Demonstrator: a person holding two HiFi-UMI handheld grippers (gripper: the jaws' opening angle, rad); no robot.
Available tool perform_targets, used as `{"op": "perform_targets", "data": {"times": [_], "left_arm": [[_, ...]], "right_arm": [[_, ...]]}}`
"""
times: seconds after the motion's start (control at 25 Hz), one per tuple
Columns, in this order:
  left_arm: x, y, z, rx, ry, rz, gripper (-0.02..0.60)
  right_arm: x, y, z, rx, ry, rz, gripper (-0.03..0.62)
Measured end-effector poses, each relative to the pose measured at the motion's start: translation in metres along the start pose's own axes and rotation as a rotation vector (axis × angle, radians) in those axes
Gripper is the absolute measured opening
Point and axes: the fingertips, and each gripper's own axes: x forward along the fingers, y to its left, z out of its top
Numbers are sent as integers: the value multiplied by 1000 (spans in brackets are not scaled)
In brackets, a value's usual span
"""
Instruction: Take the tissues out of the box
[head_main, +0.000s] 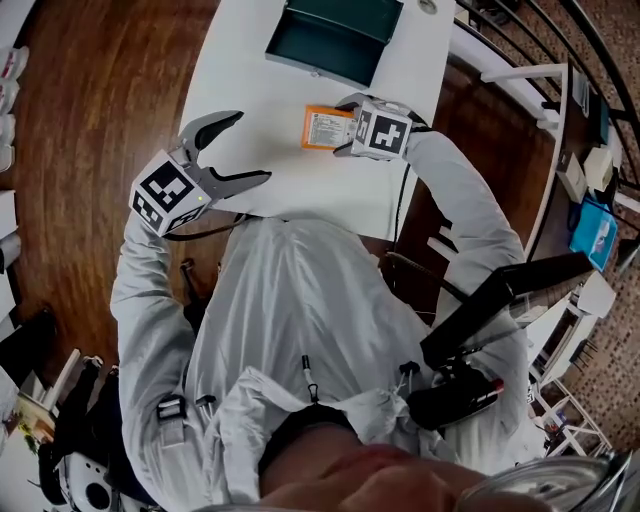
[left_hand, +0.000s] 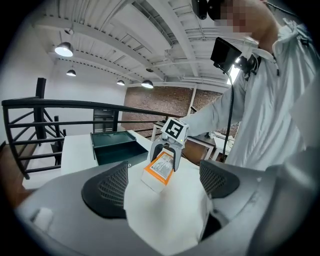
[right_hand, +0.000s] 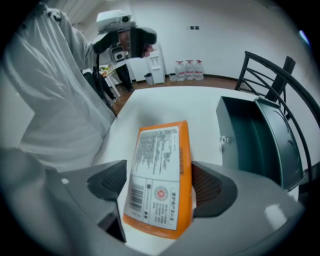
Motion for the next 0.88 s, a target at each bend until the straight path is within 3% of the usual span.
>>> {"op": "perform_targets", "data": {"times": [0.12,0.2,0.48,0.72,0.88], "left_arm": [[-3,1,5,0,-12,10,462],[-9,0,5,-3,-25,19,462],[-18,-9,23,-7,-108,11,462],[-11,-28,50,30,-139,0,462],[-11,-42,55,-7,-182,-40,462]], "right_arm": [[-21,-6,12,50,-78,-26,440],[-44,-12,17,63,-125,-80,442],[-158,-18,8,178,-286,-275,549],[-175,9,-10,129,-202,-295,555],[-164,26,-23,124,-165,-302,555]]}}
